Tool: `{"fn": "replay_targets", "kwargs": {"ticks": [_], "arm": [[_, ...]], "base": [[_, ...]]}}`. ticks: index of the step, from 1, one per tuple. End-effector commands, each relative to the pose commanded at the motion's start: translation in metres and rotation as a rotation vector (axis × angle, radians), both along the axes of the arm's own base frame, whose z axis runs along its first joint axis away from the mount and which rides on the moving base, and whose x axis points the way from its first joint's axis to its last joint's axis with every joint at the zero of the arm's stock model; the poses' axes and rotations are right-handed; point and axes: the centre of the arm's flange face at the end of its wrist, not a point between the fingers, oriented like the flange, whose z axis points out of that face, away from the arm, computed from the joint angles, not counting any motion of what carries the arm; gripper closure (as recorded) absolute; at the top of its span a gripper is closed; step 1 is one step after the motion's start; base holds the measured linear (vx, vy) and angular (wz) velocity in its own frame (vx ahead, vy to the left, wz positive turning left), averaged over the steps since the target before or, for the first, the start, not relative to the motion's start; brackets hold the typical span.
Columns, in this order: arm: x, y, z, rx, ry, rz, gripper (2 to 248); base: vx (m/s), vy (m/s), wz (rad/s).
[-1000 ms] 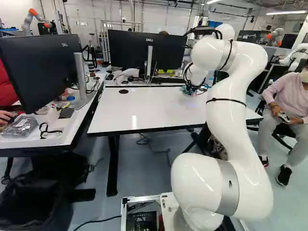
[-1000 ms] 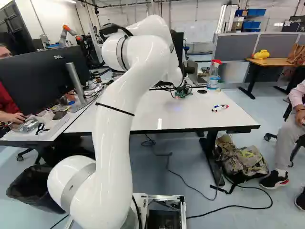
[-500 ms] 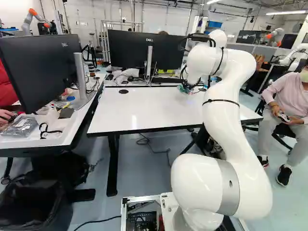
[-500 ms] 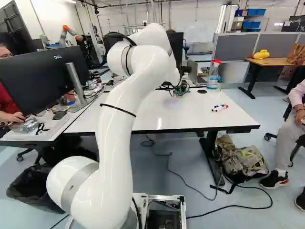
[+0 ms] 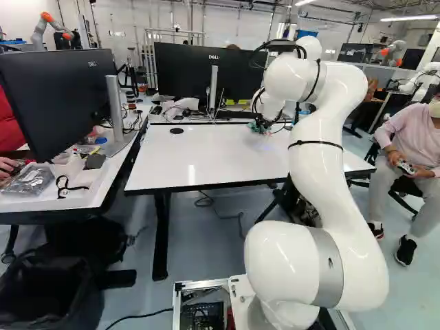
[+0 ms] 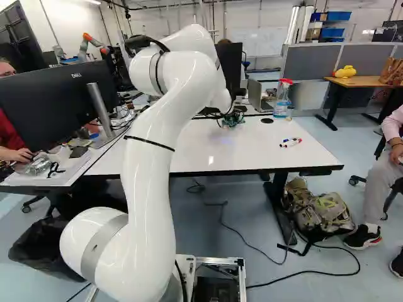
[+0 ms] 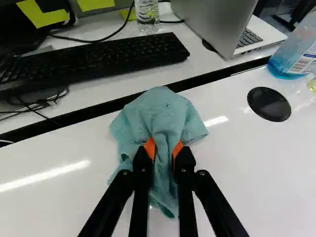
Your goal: Clean the table with the green towel
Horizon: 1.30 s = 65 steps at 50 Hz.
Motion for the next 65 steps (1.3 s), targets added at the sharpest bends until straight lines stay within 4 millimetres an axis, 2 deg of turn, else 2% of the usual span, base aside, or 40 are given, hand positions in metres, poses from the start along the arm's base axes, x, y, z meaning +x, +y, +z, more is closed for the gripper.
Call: {"fn": "replay_targets", "kwargs": {"ticks": [20, 34, 46, 65], "arm": [[-0.033, 0.016, 0.006, 0.011, 0.038, 0.009, 192], [-0.055, 0.011, 0.008, 0.017, 0.056, -0.007, 192], [-0.051, -0.009, 0.007, 0.015, 0.047, -0.032, 192], [-0.029, -0.037, 0.003, 0.006, 0.017, -0.059, 192]], "base": [[0.0, 0.0, 0.0], [0.0, 0.0, 0.0], [0.0, 0.0, 0.0], [0.0, 0.0, 0.0]]}}
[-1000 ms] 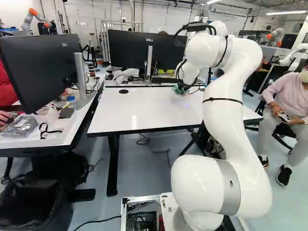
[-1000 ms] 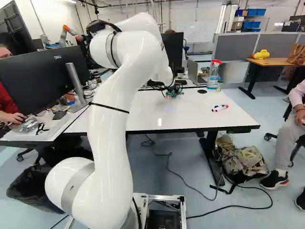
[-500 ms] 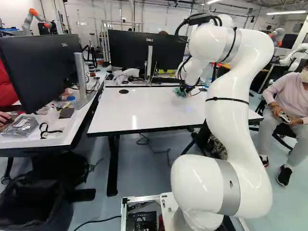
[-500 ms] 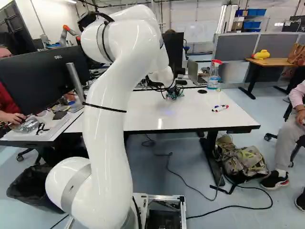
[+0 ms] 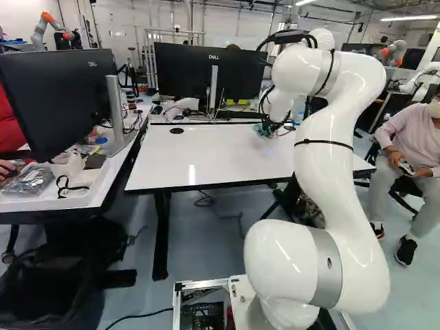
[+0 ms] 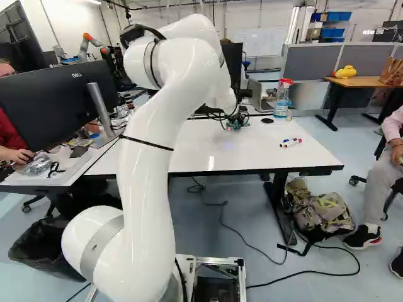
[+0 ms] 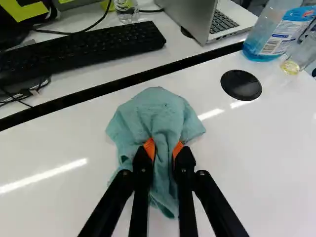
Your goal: Clean the table with the green towel
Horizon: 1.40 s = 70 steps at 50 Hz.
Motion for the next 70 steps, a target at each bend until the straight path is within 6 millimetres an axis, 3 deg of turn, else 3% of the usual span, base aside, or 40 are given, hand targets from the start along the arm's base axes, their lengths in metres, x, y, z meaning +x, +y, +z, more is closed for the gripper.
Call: {"fn": "replay_targets", "kwargs": {"ticks": [20, 35, 49, 70], "arm": [[0.034, -0.013, -0.007, -0.014, -0.04, -0.002, 192], [0.055, -0.006, -0.01, -0.021, -0.061, 0.017, 192], [0.049, 0.016, -0.008, -0.016, -0.046, 0.041, 192], [0.018, 0.038, -0.001, -0.002, -0.005, 0.056, 192]], "base": [[0.0, 0.0, 0.0], [0.0, 0.0, 0.0], [0.0, 0.0, 0.0], [0.0, 0.0, 0.0]]}}
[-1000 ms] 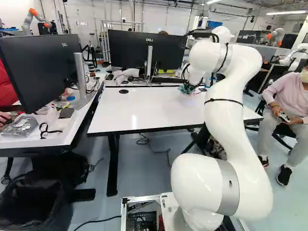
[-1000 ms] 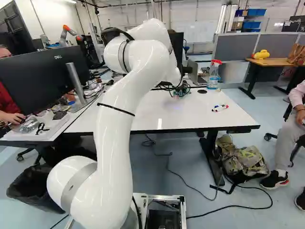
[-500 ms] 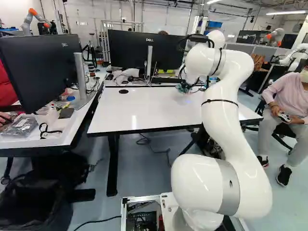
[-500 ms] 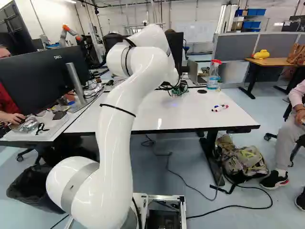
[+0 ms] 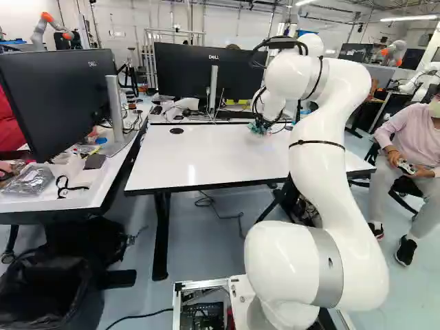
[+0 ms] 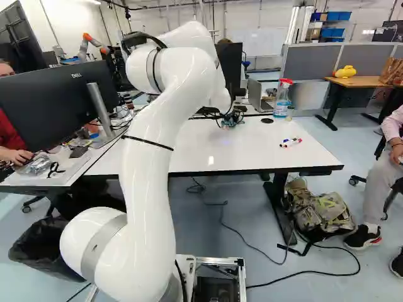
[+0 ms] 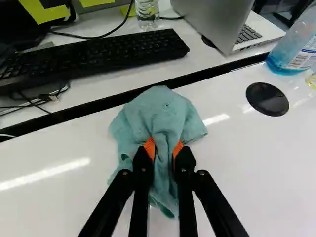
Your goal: Clean the table with the green towel
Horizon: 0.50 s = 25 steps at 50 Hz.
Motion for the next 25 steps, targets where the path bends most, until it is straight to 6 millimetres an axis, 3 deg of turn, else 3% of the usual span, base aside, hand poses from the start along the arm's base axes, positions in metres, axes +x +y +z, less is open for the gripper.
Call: {"fn": "replay_targets", "kwargs": {"ticks": [25], "arm": [[-0.04, 0.019, 0.007, 0.013, 0.044, 0.01, 192]], "base": [[0.0, 0.0, 0.0]]}}
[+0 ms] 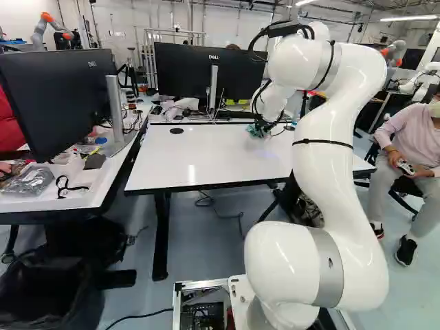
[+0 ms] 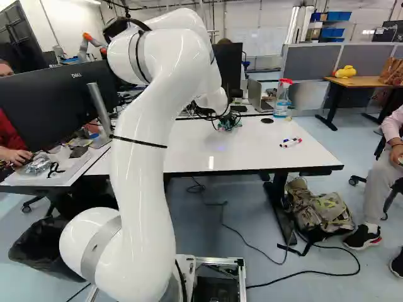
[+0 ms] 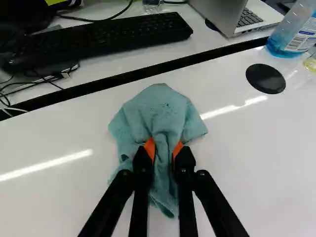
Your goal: Clean the table with the green towel
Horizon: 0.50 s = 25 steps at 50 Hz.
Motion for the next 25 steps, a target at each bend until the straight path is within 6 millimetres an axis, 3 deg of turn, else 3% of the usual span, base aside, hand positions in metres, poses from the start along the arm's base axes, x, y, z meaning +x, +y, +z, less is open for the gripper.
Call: {"fn": "replay_targets", "kwargs": {"ticks": [16, 25], "arm": [[-0.001, 0.002, 0.005, -0.002, -0.006, 0.002, 192], [-0.008, 0.013, 0.017, -0.003, -0.012, 0.015, 192]], "base": [[0.0, 0.0, 0.0], [0.0, 0.0, 0.0]]}}
